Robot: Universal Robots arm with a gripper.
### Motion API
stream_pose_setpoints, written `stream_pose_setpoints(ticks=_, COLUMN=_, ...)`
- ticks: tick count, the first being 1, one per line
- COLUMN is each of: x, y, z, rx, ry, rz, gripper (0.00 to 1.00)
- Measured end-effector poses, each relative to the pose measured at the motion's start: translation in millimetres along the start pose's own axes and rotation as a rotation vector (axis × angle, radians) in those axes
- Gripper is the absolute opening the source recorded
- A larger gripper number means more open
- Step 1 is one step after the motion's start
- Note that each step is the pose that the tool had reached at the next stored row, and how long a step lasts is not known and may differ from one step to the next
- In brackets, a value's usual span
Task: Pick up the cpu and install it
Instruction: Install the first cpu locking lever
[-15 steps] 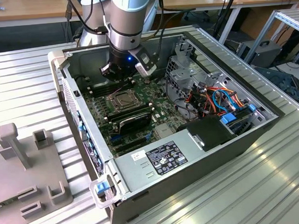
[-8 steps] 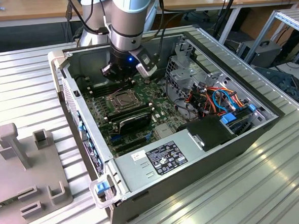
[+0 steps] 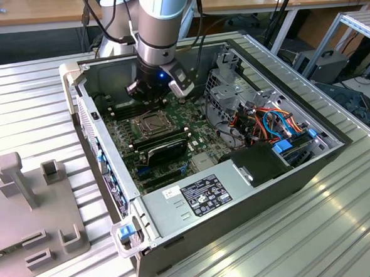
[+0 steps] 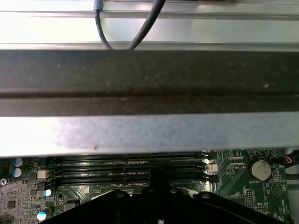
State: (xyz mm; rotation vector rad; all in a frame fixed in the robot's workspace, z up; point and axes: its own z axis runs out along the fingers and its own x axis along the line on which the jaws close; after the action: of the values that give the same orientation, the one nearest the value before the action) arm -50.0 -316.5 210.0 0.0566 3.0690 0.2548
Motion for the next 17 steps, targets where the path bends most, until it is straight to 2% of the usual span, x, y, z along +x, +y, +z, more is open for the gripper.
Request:
stream_pose_setpoints(ticks=6, x=0.0, y=-0.8, z=4.3, rx=0.0008, ry=0.0001, rz=0.000, gripper=0.11)
stream_pose_setpoints(ticks=17, x=-0.3, y=-2.6, z=4.4, rx=0.0069, ry=-0.0002, rz=0.000, gripper=0.11)
